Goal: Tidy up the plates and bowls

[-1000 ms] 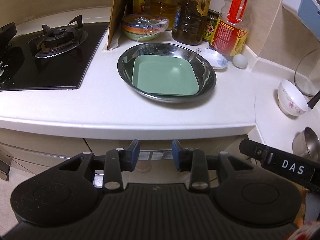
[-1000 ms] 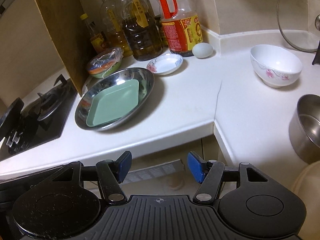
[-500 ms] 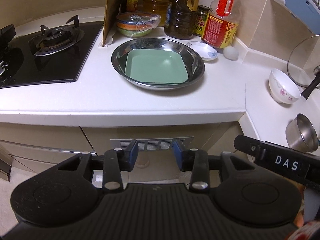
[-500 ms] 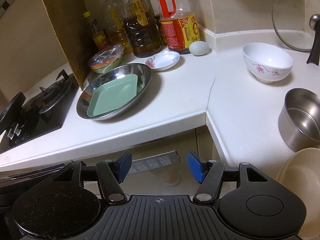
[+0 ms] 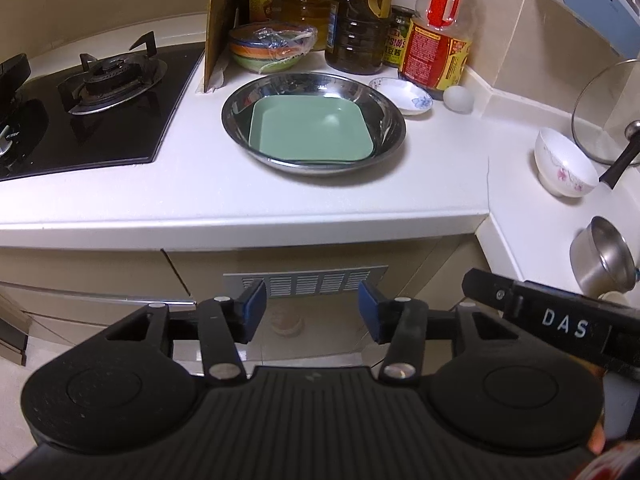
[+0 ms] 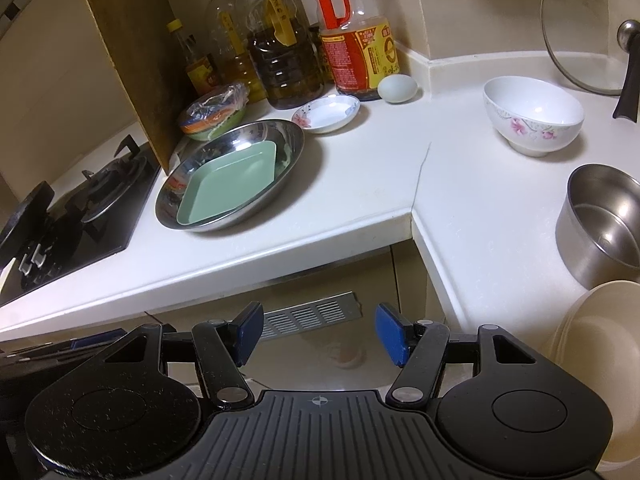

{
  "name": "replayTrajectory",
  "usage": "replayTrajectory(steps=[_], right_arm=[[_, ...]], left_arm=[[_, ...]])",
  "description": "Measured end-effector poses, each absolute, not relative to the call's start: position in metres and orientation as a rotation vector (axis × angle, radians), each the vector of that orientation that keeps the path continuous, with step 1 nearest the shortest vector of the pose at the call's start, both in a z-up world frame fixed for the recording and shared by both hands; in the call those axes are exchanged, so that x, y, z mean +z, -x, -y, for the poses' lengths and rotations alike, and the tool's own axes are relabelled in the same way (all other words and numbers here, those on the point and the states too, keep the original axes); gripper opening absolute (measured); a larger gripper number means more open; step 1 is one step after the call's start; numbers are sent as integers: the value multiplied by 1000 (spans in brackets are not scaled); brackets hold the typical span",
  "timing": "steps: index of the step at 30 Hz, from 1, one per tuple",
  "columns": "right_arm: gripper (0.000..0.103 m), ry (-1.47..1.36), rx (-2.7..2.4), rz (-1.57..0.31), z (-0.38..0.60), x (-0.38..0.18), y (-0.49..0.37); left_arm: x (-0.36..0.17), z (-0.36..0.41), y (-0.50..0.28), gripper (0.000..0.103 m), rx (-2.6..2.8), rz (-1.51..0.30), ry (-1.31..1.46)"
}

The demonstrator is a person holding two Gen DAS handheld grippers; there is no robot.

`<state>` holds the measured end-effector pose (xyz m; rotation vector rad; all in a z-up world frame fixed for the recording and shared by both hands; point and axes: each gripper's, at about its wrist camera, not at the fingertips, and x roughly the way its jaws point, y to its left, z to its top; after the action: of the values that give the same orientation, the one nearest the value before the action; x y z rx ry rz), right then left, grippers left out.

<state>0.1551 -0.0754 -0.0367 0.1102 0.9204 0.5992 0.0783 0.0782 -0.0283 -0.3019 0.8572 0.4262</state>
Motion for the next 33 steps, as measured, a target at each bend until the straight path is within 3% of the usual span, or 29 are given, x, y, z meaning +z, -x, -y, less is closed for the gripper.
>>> replayTrajectory(steps=[16,33], right_arm=[[62,-257,463,-847,60,-27,-241],[61,-313,375,-791,8,-44,-350]], left_arm=[[-17,-121,-172,44,210,-771,227],[-27,-183,-312,31,11,-818,186]])
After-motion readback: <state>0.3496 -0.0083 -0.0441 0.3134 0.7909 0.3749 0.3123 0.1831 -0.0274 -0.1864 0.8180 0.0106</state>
